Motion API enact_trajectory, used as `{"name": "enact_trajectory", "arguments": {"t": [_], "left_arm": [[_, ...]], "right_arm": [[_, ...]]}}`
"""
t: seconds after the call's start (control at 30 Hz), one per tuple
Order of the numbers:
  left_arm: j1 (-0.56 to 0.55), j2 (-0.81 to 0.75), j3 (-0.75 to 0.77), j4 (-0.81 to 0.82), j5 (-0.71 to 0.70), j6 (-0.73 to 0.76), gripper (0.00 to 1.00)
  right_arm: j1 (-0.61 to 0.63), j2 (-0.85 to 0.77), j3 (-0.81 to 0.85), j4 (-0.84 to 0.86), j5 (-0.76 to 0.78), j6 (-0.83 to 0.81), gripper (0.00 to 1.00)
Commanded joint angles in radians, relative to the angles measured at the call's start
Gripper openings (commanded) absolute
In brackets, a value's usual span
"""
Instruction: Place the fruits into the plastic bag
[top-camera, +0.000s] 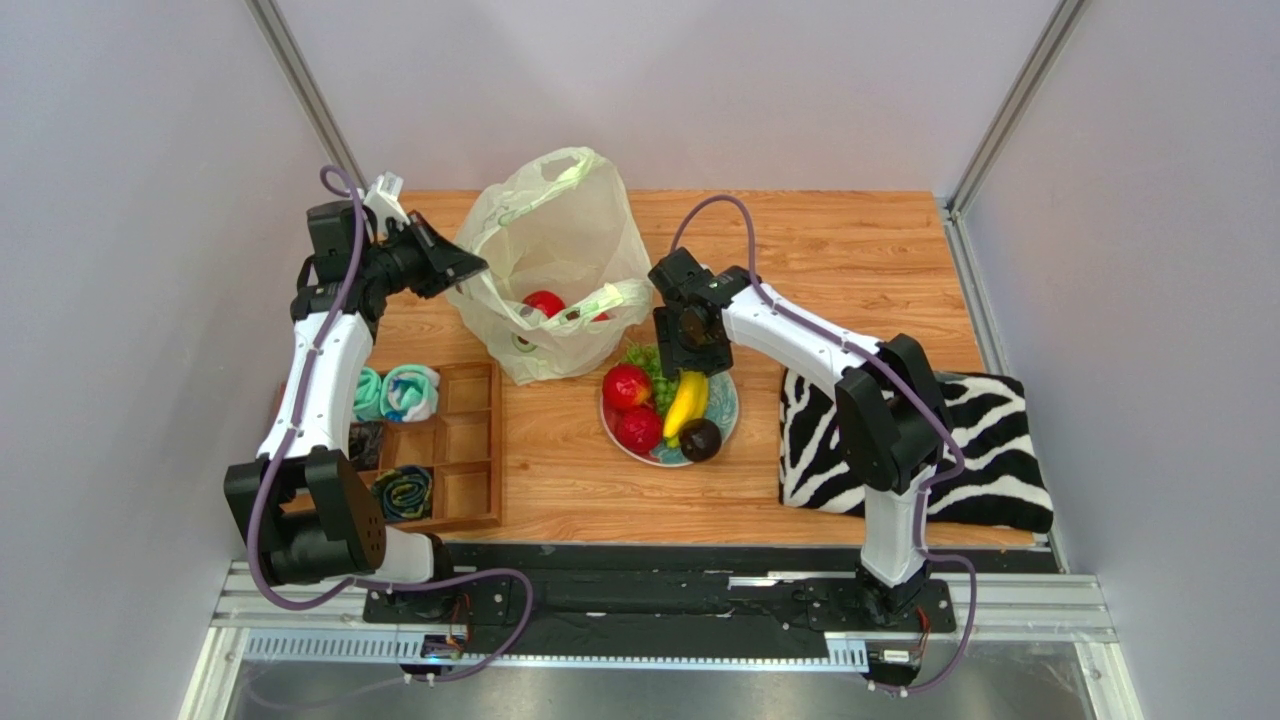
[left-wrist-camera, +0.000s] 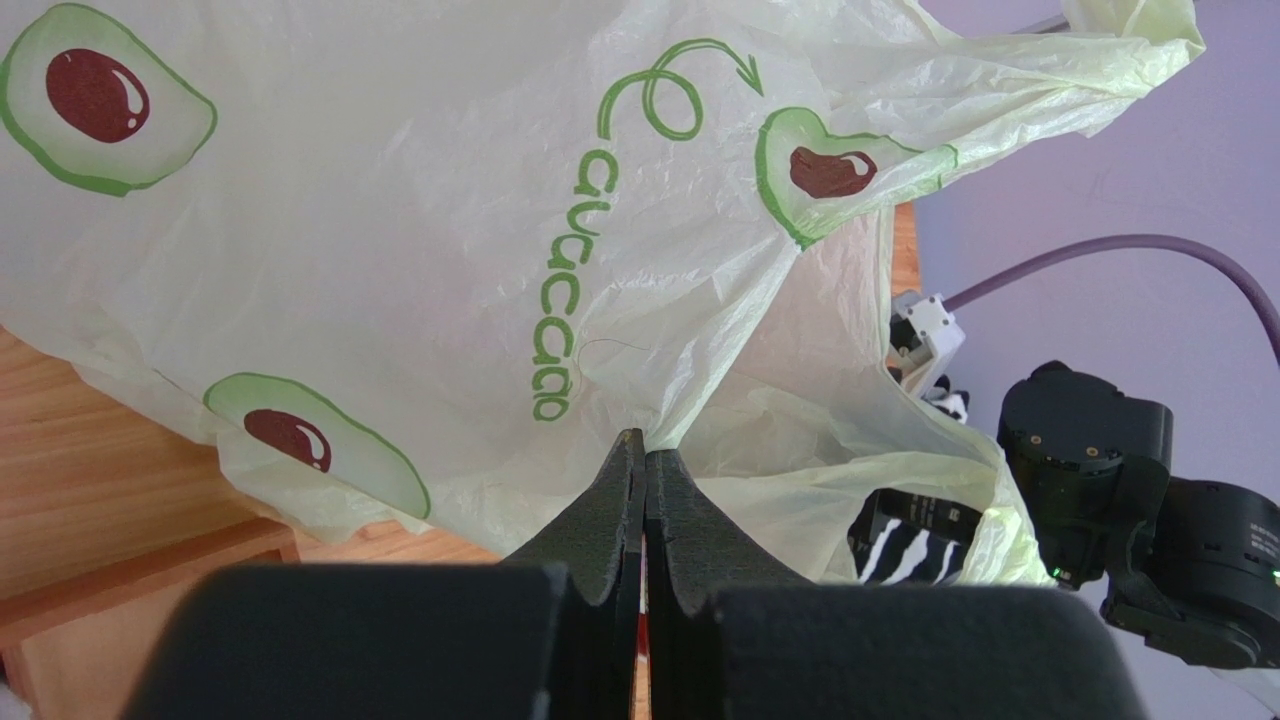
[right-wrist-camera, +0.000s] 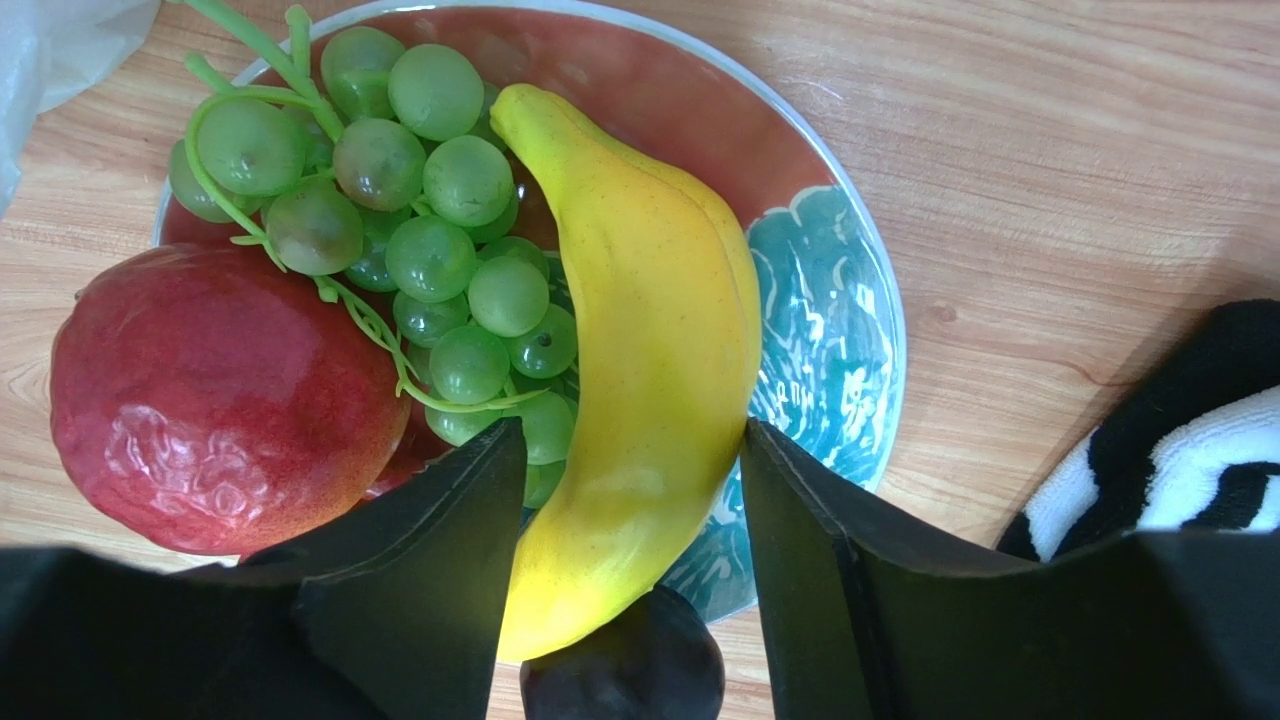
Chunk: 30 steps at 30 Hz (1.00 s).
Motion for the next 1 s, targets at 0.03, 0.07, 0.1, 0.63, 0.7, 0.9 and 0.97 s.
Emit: {"name": "enact_trajectory", "arguments": {"t": [0.03, 0.07, 0.1, 0.63, 0.7, 0.9, 0.97], "left_arm": [[-0.003, -0.025, 0.008, 0.021, 0.011, 0.003, 0.00], [-0.003, -0.027, 0.008, 0.021, 0.011, 0.003, 0.00], [-0.003, -0.024, 0.008, 0.021, 0.011, 0.003, 0.00], [-0.003, -0.023, 0.011, 0.026, 0.012, 0.001, 0.00], [-0.003, -0.027, 0.011, 0.024, 0.012, 0.000, 0.00], [-0.003, -0.033, 0.007, 0.026, 0.014, 0.001, 0.00], [-0.001, -0.034, 0.005, 0.026, 0.015, 0.001, 0.00]], "right_arm": [[-0.015, 0.022, 0.028, 0.000, -0.024, 0.011, 0.55], [-0.018, 0.020, 0.024, 0.008, -0.030, 0.017, 0.54], [-0.023, 0.019, 0.008, 0.014, -0.040, 0.022, 0.53], [-0.038, -0.046, -0.016, 0.040, -0.057, 0.055, 0.23], [-0.040, -0.062, -0.019, 0.045, -0.057, 0.065, 0.20], [-0.045, -0.101, -0.018, 0.045, -0.027, 0.078, 0.15], [-0.049, -0.115, -0.021, 0.045, -0.021, 0.080, 0.15]]}}
